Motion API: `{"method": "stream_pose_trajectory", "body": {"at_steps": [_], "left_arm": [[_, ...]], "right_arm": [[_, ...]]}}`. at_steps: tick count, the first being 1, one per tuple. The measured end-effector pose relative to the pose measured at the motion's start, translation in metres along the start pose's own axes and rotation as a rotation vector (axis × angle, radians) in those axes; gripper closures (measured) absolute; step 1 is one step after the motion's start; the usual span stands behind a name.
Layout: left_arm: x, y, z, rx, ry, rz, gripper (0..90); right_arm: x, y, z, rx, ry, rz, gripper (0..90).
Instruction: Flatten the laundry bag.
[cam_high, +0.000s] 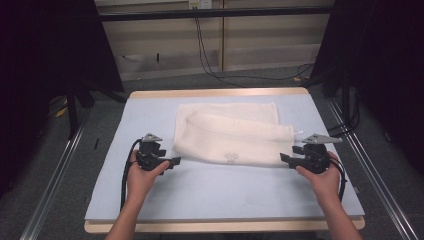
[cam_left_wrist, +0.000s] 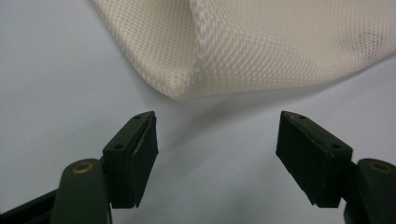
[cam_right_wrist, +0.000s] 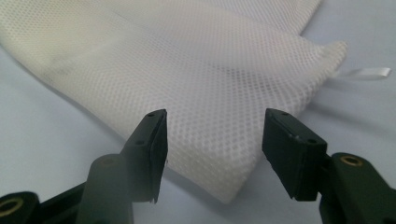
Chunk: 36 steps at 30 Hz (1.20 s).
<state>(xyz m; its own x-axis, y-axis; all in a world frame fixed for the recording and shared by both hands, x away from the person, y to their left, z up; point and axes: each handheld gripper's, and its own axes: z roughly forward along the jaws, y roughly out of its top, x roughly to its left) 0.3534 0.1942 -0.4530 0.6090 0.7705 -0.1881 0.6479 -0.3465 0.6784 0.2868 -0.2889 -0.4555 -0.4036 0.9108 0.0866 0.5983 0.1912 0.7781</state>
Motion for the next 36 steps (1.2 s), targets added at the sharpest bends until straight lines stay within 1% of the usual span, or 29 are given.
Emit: {"method": "stream_pose_trajectory", "body": {"at_steps": [1, 3, 4, 6, 7, 8, 9, 10, 11, 12, 13, 14, 15, 16, 18, 20, 22, 23, 24, 25, 26, 27, 28, 29, 30, 32, 34, 35, 36], "left_arm": [[0.0, 0.0, 0.002, -0.015, -0.014, -0.011, 30.5], [0.001, 0.001, 0.003, -0.018, -0.002, -0.005, 32.0], [0.001, 0.002, 0.004, -0.021, -0.004, -0.012, 32.5], [0.002, 0.004, 0.004, -0.013, -0.013, 0.001, 33.1], [0.0, 0.005, 0.004, -0.021, -0.012, -0.007, 33.2], [0.0, 0.006, 0.003, -0.02, -0.014, 0.003, 33.1], [0.0, 0.008, 0.003, -0.016, -0.011, 0.015, 32.9], [-0.002, 0.009, 0.004, -0.031, -0.007, -0.001, 32.8], [-0.001, 0.01, 0.003, -0.018, -0.01, 0.012, 32.8], [-0.001, 0.012, 0.004, -0.019, -0.009, -0.003, 32.8], [0.001, 0.013, 0.005, -0.008, -0.008, 0.013, 32.4], [0.002, 0.013, 0.006, -0.001, -0.005, 0.019, 32.5], [0.002, 0.013, 0.007, -0.013, -0.016, 0.002, 33.4], [0.003, 0.013, 0.008, -0.012, -0.016, 0.009, 34.3], [0.003, 0.014, 0.01, -0.004, -0.004, 0.009, 35.7], [0.003, 0.015, 0.011, -0.008, -0.004, 0.005, 39.1], [0.004, 0.018, 0.013, 0.008, 0.004, 0.029, 42.8], [0.003, 0.019, 0.014, 0.014, 0.008, 0.032, 43.8], [0.001, 0.02, 0.017, 0.033, 0.011, 0.049, 47.0], [-0.001, 0.021, 0.02, 0.055, 0.03, 0.066, 49.6], [-0.002, 0.021, 0.022, 0.062, 0.048, 0.068, 51.9], [-0.002, 0.021, 0.023, 0.072, 0.04, 0.07, 56.2], [-0.001, 0.021, 0.023, 0.078, 0.046, 0.071, 60.5], [0.0, 0.021, 0.022, 0.081, 0.052, 0.071, 64.4], [0.002, 0.02, 0.022, 0.085, 0.044, 0.061, 69.3], [0.003, 0.019, 0.022, 0.104, 0.048, 0.08, 78.0], [0.005, 0.018, 0.022, 0.114, 0.051, 0.079, 80.6], [0.005, 0.017, 0.021, 0.101, 0.054, 0.059, 81.3], [0.007, 0.017, 0.02, 0.103, 0.058, 0.072, 82.0]], "right_arm": [[-0.002, -0.003, -0.001, 0.001, -0.007, 0.01, 40.2], [-0.005, -0.005, -0.003, -0.003, -0.013, 0.012, 39.2], [-0.006, -0.007, -0.004, 0.001, -0.009, 0.013, 38.9], [-0.008, -0.01, -0.005, 0.009, -0.007, 0.025, 38.8], [-0.009, -0.01, -0.005, 0.014, -0.005, 0.027, 38.8], [-0.009, -0.011, -0.005, 0.02, -0.005, 0.028, 38.8], [-0.009, -0.012, -0.005, 0.024, 0.001, 0.032, 38.8], [-0.008, -0.012, -0.003, 0.023, 0.016, 0.034, 38.8], [-0.008, -0.013, -0.002, 0.029, 0.034, 0.042, 38.7], [-0.008, -0.014, -0.001, 0.029, 0.044, 0.045, 38.8], [-0.007, -0.014, 0.001, 0.036, 0.048, 0.048, 38.9], [-0.006, -0.015, 0.002, 0.045, 0.045, 0.042, 39.1], [-0.005, -0.015, 0.004, 0.057, 0.048, 0.034, 39.8], [-0.004, -0.015, 0.005, 0.059, 0.05, 0.029, 40.3], [-0.003, -0.015, 0.006, 0.065, 0.048, 0.024, 42.5], [-0.003, -0.015, 0.006, 0.063, 0.042, 0.02, 46.1], [-0.005, -0.015, 0.007, 0.063, 0.051, 0.02, 50.9], [-0.006, -0.015, 0.008, 0.068, 0.051, 0.021, 53.2], [-0.006, -0.015, 0.008, 0.072, 0.052, 0.023, 57.1], [-0.006, -0.015, 0.008, 0.075, 0.05, 0.018, 62.1], [-0.006, -0.014, 0.009, 0.074, 0.056, 0.013, 65.6], [-0.005, -0.013, 0.01, 0.075, 0.054, 0.016, 68.6], [-0.004, -0.013, 0.01, 0.078, 0.061, 0.021, 72.1], [-0.004, -0.012, 0.012, 0.077, 0.062, 0.009, 74.4], [-0.002, -0.011, 0.014, 0.083, 0.064, 0.006, 75.7], [0.0, -0.009, 0.018, 0.084, 0.059, -0.012, 77.0], [0.002, -0.006, 0.021, 0.08, 0.055, -0.016, 77.9], [0.002, -0.005, 0.023, 0.085, 0.052, -0.012, 78.2], [0.003, -0.003, 0.025, 0.082, 0.049, -0.021, 78.5]]}}
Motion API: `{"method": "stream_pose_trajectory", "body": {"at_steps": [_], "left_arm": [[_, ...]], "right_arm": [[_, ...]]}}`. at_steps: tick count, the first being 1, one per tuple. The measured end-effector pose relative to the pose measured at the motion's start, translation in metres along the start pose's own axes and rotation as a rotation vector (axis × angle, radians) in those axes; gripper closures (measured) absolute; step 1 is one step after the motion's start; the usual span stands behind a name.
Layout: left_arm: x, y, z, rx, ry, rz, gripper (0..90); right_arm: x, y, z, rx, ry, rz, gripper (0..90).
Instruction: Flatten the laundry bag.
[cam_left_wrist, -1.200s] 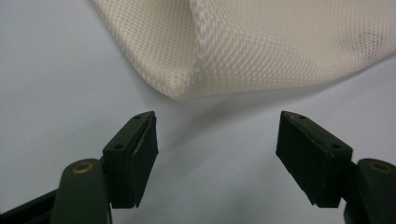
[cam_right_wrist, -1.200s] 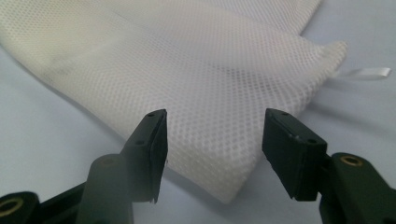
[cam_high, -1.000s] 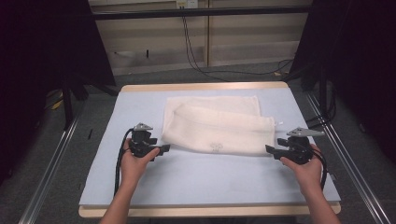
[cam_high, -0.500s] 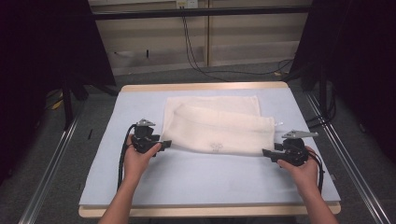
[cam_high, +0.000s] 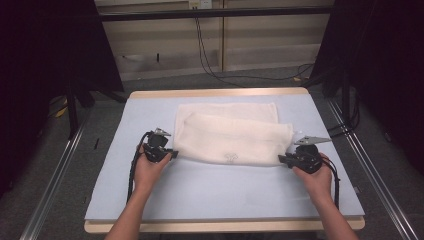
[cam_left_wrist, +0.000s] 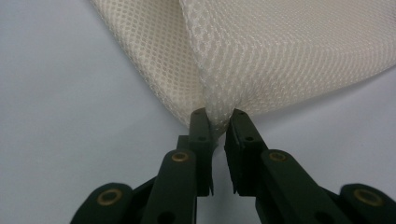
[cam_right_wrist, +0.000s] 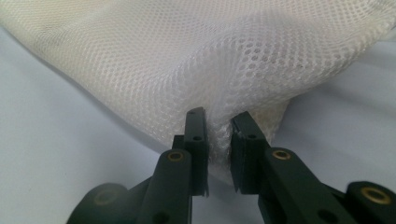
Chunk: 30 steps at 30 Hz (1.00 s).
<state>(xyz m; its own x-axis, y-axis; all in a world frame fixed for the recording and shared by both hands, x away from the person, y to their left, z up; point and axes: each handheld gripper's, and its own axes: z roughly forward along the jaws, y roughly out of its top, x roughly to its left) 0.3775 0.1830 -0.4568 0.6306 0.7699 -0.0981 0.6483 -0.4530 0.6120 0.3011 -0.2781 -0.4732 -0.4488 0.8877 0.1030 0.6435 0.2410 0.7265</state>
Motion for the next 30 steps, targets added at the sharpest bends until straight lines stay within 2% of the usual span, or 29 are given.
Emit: {"method": "stream_pose_trajectory", "body": {"at_steps": [3, 4, 7, 10, 13, 15, 17, 18, 20, 21, 23, 25, 27, 29, 30], "left_arm": [[0.005, -0.001, -0.002, 0.004, 0.026, -0.012, 83.7], [0.007, -0.002, -0.002, -0.008, 0.037, -0.029, 83.8], [0.017, -0.004, -0.002, -0.012, 0.068, -0.03, 83.8], [0.024, -0.006, 0.0, -0.01, 0.063, -0.054, 83.8], [0.025, -0.007, 0.001, -0.009, 0.052, -0.07, 83.6], [0.027, -0.007, -0.002, -0.017, 0.032, -0.089, 80.6], [0.027, -0.006, -0.006, -0.03, 0.013, -0.107, 74.3], [0.027, -0.004, -0.008, -0.037, 0.009, -0.112, 71.1], [0.027, 0.0, -0.012, -0.049, 0.005, -0.094, 62.3], [0.025, 0.002, -0.012, -0.072, -0.017, -0.128, 55.9], [0.026, 0.008, -0.015, -0.058, -0.021, -0.12, 50.2], [0.025, 0.013, -0.014, -0.089, -0.015, -0.136, 44.7], [0.027, 0.019, -0.012, -0.082, -0.006, -0.129, 42.3], [0.027, 0.023, -0.01, -0.065, -0.003, -0.12, 44.7], [0.026, 0.023, -0.008, -0.078, -0.006, -0.125, 49.2]], "right_arm": [[0.002, 0.008, 0.006, -0.006, -0.001, -0.015, 79.2], [0.003, 0.011, 0.009, -0.003, -0.005, -0.022, 79.3], [0.006, 0.021, 0.019, -0.008, -0.016, -0.041, 79.2], [0.008, 0.027, 0.027, -0.004, -0.012, -0.037, 78.8], [0.008, 0.026, 0.026, -0.009, -0.008, -0.037, 75.1], [0.007, 0.024, 0.023, -0.019, -0.013, -0.007, 62.9], [0.005, 0.023, 0.02, -0.027, -0.003, 0.03, 55.7], [0.004, 0.024, 0.019, -0.037, 0.006, 0.052, 53.0], [0.002, 0.025, 0.018, -0.061, 0.025, 0.11, 49.1], [0.001, 0.026, 0.017, -0.071, 0.025, 0.129, 48.0], [0.0, 0.029, 0.018, -0.081, 0.037, 0.148, 44.1], [0.0, 0.031, 0.019, -0.088, 0.04, 0.177, 42.3], [-0.003, 0.033, 0.02, -0.091, 0.026, 0.216, 42.4], [-0.007, 0.036, 0.022, -0.104, 0.01, 0.246, 42.8], [-0.008, 0.037, 0.023, -0.103, -0.005, 0.254, 43.5]]}}
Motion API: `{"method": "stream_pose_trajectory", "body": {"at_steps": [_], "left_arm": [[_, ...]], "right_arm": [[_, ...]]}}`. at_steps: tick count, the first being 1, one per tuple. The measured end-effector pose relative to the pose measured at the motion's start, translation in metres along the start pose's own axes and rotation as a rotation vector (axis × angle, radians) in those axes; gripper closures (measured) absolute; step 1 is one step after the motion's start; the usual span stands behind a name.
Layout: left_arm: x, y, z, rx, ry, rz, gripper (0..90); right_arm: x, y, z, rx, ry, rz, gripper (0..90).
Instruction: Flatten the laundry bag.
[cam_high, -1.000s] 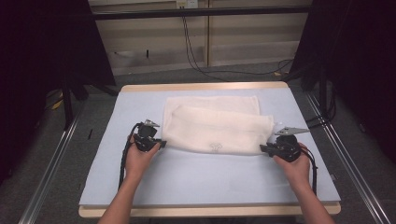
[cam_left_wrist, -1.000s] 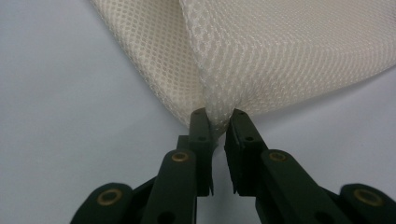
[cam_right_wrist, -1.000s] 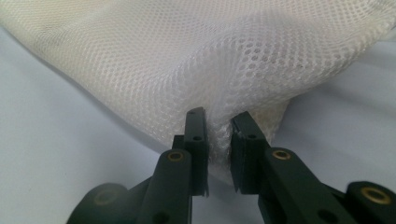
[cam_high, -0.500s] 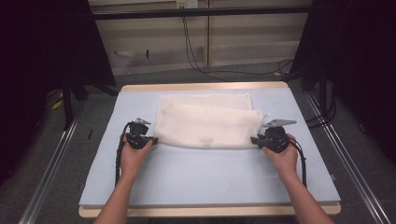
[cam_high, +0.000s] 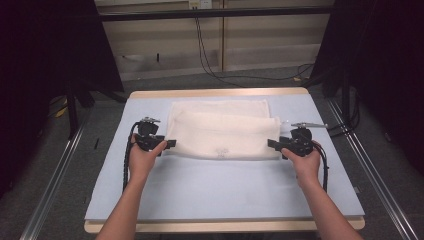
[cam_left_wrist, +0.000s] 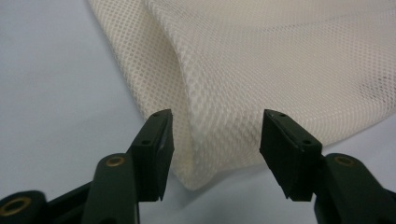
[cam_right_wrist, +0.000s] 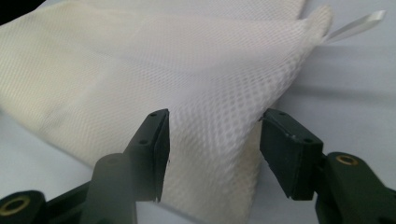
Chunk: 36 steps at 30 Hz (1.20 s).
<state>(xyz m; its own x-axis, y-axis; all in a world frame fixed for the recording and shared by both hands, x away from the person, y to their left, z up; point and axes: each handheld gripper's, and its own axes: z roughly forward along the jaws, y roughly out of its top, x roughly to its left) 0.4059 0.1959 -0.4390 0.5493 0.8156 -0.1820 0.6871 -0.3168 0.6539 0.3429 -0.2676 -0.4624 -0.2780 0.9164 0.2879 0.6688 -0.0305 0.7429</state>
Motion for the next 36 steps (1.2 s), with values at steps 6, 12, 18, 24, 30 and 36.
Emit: {"method": "stream_pose_trajectory", "body": {"at_steps": [6, 12, 18, 24, 30, 36], "left_arm": [[-0.004, -0.003, -0.003, 0.014, -0.003, 0.021, 79.6], [-0.004, -0.027, -0.008, 0.026, 0.027, 0.057, 81.5], [0.001, -0.05, -0.006, 0.033, 0.008, 0.04, 81.9], [-0.001, -0.05, -0.005, 0.03, 0.021, 0.052, 81.9], [-0.001, -0.048, -0.004, 0.045, 0.018, 0.065, 81.9], [-0.001, -0.047, -0.003, 0.047, 0.022, 0.075, 81.9]], "right_arm": [[0.001, 0.004, 0.001, -0.009, 0.045, -0.064, 76.9], [0.007, -0.009, -0.016, 0.001, 0.133, -0.219, 81.3], [0.004, -0.037, -0.025, 0.037, 0.167, -0.272, 81.1], [0.004, -0.034, -0.027, 0.005, 0.121, -0.201, 52.6], [-0.006, -0.018, -0.017, -0.025, 0.052, -0.011, 41.7], [-0.017, -0.001, 0.0, -0.013, 0.049, 0.08, 40.3]]}}
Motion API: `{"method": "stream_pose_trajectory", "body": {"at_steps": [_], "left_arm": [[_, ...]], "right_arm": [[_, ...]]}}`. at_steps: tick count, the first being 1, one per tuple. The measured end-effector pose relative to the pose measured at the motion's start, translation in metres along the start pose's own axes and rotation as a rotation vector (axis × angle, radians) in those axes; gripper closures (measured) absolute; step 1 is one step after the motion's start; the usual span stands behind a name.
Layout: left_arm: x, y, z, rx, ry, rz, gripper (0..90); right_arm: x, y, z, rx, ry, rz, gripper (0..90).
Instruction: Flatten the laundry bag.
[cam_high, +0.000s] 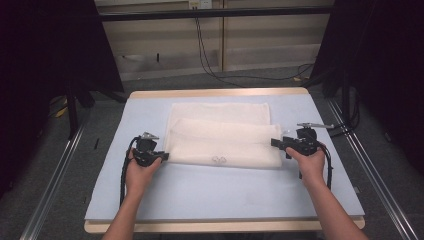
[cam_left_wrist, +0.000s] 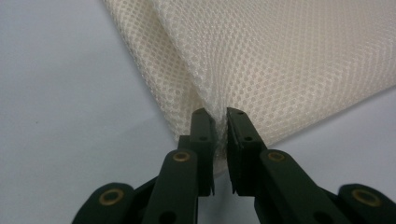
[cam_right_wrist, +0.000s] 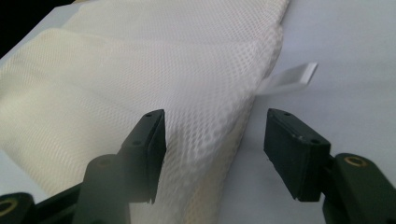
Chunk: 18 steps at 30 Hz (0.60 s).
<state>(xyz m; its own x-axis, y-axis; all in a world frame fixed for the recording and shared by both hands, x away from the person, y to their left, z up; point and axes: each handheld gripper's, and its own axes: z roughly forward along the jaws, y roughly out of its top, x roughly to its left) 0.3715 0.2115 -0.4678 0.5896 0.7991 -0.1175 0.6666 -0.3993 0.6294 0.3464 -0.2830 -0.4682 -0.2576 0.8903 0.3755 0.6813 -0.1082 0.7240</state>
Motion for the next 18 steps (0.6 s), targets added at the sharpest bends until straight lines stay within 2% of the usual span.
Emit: {"method": "stream_pose_trajectory", "body": {"at_steps": [2, 5, 8, 10, 13, 15, 18], "left_arm": [[-0.001, 0.0, 0.001, -0.005, 0.0, -0.005, 81.9], [-0.001, 0.0, 0.001, -0.007, 0.005, -0.005, 81.9], [-0.002, 0.0, 0.001, -0.002, 0.009, 0.0, 81.8], [-0.003, 0.0, 0.001, -0.003, 0.016, 0.003, 81.7], [-0.004, 0.001, 0.001, -0.002, 0.022, -0.004, 81.3], [-0.005, 0.001, 0.001, 0.001, 0.036, 0.005, 81.0], [-0.006, 0.0, 0.001, -0.001, 0.04, -0.009, 80.7]], "right_arm": [[-0.001, 0.004, 0.004, -0.023, 0.026, 0.01, 48.2], [0.004, 0.008, 0.004, -0.019, 0.034, -0.061, 68.1], [0.012, 0.006, -0.005, -0.061, 0.117, -0.12, 79.2], [0.021, 0.001, -0.012, -0.075, 0.171, -0.18, 80.7], [0.034, -0.006, -0.022, -0.075, 0.22, -0.267, 81.3], [0.041, -0.013, -0.027, -0.071, 0.247, -0.309, 81.6], [0.049, -0.025, -0.033, -0.051, 0.29, -0.366, 81.9]]}}
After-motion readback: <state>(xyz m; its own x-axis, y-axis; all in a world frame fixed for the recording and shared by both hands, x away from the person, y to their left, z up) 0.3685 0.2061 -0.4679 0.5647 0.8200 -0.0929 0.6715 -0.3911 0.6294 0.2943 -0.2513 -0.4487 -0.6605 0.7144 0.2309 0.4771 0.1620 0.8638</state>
